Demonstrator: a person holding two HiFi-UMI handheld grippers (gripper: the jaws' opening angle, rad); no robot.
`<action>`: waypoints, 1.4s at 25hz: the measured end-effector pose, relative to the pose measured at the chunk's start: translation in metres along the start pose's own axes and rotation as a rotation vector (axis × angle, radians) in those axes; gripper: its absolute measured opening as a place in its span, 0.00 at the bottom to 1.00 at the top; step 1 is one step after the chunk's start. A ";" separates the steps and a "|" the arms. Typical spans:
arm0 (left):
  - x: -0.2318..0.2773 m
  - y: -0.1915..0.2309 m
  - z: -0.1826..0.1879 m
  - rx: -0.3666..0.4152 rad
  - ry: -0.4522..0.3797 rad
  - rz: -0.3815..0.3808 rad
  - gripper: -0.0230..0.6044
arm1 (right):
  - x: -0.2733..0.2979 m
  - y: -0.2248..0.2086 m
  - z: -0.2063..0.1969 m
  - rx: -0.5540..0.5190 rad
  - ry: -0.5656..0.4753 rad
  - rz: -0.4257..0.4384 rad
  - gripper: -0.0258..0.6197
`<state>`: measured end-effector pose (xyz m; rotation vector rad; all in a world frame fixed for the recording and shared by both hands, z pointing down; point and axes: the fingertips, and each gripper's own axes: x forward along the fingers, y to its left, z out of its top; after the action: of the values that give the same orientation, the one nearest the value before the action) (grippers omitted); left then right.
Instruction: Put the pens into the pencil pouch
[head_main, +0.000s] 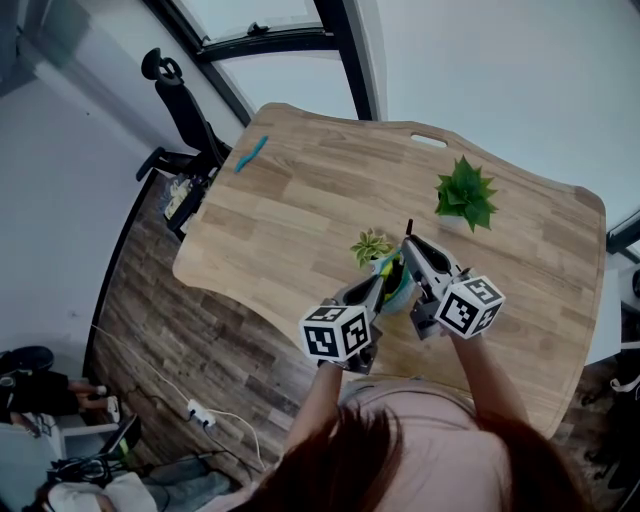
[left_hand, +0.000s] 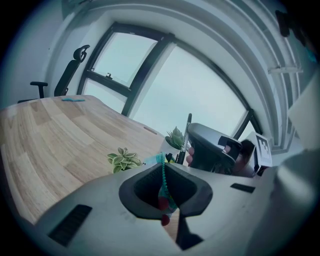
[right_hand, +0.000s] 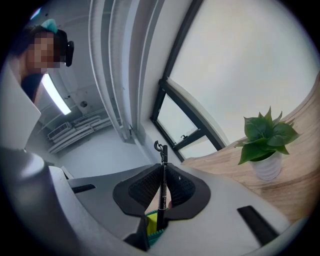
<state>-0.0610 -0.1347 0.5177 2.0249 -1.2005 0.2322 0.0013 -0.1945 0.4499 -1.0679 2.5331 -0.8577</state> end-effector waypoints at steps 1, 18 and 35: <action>0.000 0.000 0.000 -0.001 0.000 0.001 0.06 | 0.001 -0.001 -0.003 -0.008 0.010 -0.002 0.09; 0.001 0.005 0.003 -0.023 -0.017 0.004 0.06 | -0.001 0.018 -0.058 -0.315 0.272 0.056 0.09; -0.002 0.009 0.002 -0.017 -0.022 0.020 0.06 | -0.008 0.015 -0.087 -0.394 0.477 0.056 0.09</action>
<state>-0.0700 -0.1372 0.5200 2.0061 -1.2332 0.2090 -0.0404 -0.1439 0.5091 -0.9777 3.2171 -0.6748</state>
